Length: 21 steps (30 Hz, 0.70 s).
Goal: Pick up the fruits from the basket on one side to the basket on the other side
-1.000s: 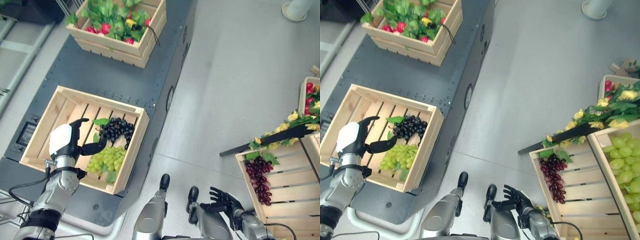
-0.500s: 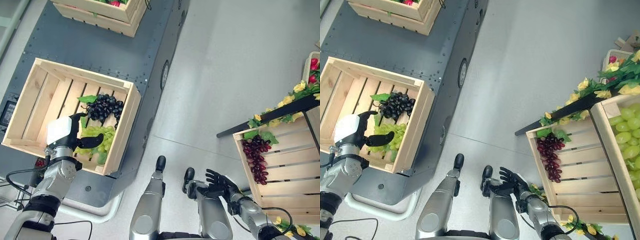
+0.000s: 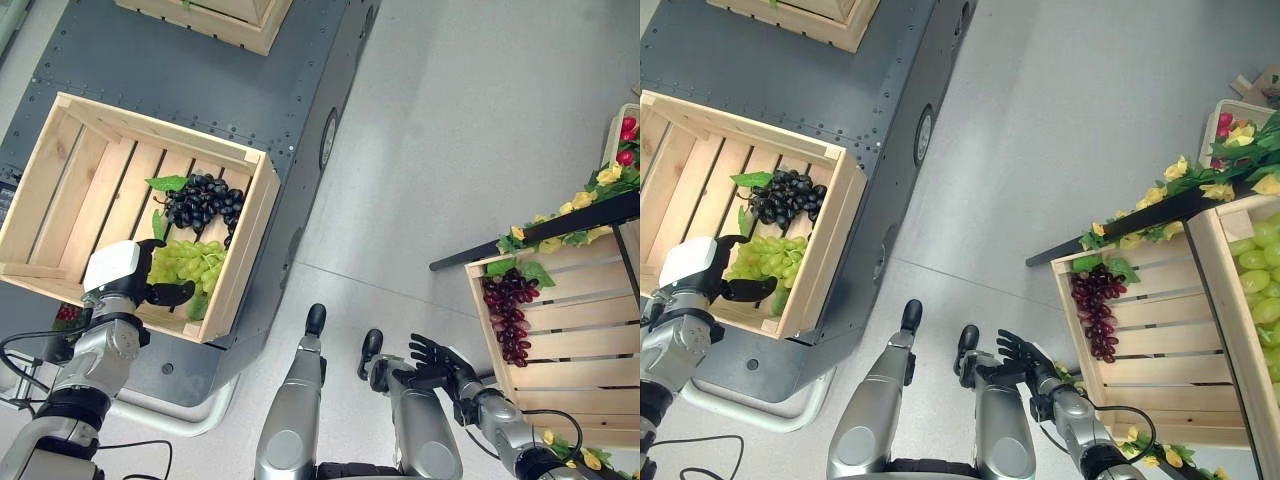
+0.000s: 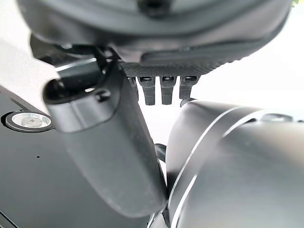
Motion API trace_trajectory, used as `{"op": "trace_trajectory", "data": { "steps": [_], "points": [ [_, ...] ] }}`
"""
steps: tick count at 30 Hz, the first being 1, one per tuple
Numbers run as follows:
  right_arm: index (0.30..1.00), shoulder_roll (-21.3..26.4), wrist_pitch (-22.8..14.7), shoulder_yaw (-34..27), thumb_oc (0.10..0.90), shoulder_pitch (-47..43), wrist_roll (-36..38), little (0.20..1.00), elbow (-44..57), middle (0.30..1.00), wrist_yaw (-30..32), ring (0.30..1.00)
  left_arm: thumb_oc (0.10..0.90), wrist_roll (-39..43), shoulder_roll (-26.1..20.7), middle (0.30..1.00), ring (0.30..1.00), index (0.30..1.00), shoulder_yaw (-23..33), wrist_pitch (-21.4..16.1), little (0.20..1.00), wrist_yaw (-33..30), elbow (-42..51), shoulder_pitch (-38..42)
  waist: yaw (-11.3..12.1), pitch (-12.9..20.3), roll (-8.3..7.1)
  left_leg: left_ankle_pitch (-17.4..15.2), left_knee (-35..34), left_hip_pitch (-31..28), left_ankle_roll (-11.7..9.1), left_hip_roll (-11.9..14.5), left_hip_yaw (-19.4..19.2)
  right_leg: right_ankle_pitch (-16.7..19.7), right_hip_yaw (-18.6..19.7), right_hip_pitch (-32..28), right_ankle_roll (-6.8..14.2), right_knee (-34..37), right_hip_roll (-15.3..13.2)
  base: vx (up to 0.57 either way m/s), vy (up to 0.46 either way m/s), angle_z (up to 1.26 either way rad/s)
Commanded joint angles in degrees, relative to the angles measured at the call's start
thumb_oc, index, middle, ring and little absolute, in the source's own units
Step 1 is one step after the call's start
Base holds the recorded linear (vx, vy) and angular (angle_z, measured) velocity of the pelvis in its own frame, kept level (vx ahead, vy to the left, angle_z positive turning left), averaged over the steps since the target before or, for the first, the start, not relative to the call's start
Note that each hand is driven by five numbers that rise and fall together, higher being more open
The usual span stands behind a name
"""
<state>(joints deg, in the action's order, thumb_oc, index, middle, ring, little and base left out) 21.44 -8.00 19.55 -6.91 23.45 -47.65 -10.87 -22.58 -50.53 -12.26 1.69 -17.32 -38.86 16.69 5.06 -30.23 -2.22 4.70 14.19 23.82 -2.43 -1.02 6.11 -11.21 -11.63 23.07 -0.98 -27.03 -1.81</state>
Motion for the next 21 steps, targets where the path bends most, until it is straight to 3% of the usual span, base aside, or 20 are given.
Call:
{"op": "trace_trajectory", "data": {
  "steps": [1, 14, 21],
  "points": [
    [0.9, 1.3, -0.4, 1.7, 0.8, 3.8, 1.7, 0.9, 2.4, 0.9, -2.5, 0.9, 0.8, -1.7, -7.8, 0.9, 0.9, 0.9, 6.3, 0.6, 0.9, -2.4, 0.7, 1.2, 0.0, 0.4, -0.36, -6.2, 6.0, 1.9, 2.4, -3.8, -5.5, 2.7, 1.0, -5.3, 0.2, 7.2, 3.2, 0.0, 0.0, 0.0],
    [0.9, 0.8, 0.0, 1.7, 0.8, 3.9, 2.2, 0.9, 2.4, 0.9, -2.8, 0.9, 0.8, -5.4, -9.2, 0.9, 0.9, 0.9, 9.4, 2.8, 0.9, -6.0, 1.8, -2.4, 1.1, 0.4, 0.27, -6.1, 5.0, 0.6, 2.4, -4.3, -5.1, 3.0, 0.0, -7.4, 0.4, 9.0, 2.8, 0.02, -0.006, 0.03],
    [0.9, 0.2, 0.3, 2.5, 0.8, 3.6, 3.1, 0.9, 3.0, 0.9, -2.6, 0.9, 0.8, -6.4, -8.0, 0.9, 0.9, 0.9, 7.4, 3.8, 0.9, -9.4, -1.5, 1.1, 0.8, 0.5, -0.64, -6.5, 5.6, 0.9, 2.5, -4.3, -5.5, 3.1, 0.2, -7.2, 0.5, 8.8, 3.0, 0.01, -0.001, 0.03]
  ]
}}
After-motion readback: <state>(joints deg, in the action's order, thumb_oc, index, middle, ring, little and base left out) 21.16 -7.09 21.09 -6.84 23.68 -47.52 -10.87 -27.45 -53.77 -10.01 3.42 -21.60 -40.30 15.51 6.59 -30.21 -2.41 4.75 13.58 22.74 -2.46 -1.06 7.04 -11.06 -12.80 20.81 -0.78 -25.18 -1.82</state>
